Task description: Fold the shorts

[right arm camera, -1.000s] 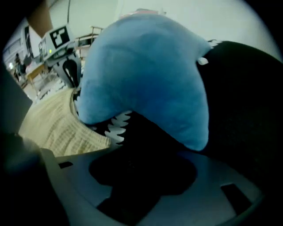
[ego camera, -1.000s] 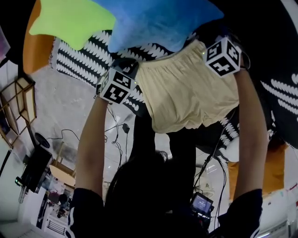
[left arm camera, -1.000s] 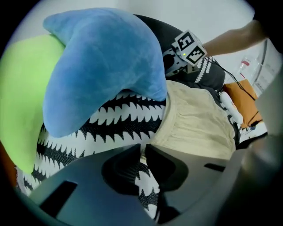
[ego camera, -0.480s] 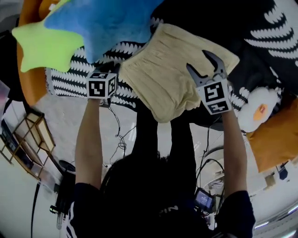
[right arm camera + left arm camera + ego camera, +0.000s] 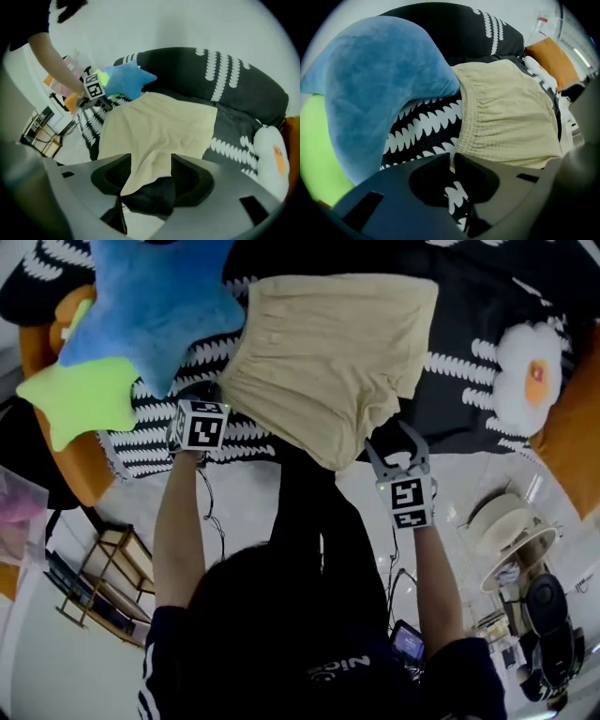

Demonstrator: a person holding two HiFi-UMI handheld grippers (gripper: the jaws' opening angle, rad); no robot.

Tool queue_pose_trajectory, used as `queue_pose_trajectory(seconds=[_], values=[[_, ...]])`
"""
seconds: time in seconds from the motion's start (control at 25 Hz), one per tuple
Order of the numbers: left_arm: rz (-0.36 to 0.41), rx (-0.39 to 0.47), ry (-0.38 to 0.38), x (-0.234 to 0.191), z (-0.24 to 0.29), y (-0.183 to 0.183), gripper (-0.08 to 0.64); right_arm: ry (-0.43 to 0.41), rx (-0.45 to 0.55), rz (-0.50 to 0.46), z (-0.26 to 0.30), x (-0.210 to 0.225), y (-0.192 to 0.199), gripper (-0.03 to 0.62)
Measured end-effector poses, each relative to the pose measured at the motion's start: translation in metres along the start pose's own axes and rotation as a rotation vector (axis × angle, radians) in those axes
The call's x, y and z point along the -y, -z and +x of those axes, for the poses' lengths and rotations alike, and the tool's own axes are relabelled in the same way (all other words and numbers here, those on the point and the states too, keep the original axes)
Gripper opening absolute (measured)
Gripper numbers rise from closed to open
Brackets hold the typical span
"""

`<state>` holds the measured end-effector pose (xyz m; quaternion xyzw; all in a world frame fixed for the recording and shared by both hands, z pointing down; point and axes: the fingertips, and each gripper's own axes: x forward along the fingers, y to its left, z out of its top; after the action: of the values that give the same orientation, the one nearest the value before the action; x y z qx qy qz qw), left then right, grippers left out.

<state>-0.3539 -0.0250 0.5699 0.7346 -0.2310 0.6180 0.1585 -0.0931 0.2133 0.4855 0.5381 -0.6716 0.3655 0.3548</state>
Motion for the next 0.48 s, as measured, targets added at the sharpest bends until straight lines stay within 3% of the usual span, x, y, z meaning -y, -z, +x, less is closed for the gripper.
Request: queue_pose_trajectory(seconds=[0.12, 0.2, 0.24, 0.36, 0.48], values=[[-0.081, 0.045, -0.009, 0.005, -0.002, 0.003, 0.041, -0.048, -0.036, -0.017, -0.01, -0.054, 0.058, 0.272], [-0.151, 0.072, 0.002, 0.003, -0.006, 0.004, 0.043, -0.065, -0.028, -0.056, -0.008, -0.087, 0.077, 0.272], [-0.149, 0.079, -0.006, 0.0, -0.01, 0.003, 0.043, -0.064, -0.023, -0.073, -0.004, -0.101, 0.081, 0.27], [-0.036, 0.112, -0.09, -0.004, -0.029, -0.006, 0.044, -0.049, -0.025, -0.071, 0.009, -0.134, 0.091, 0.268], [0.145, 0.169, -0.141, 0.017, -0.045, -0.015, 0.044, -0.038, -0.034, -0.038, 0.015, -0.144, 0.1, 0.267]])
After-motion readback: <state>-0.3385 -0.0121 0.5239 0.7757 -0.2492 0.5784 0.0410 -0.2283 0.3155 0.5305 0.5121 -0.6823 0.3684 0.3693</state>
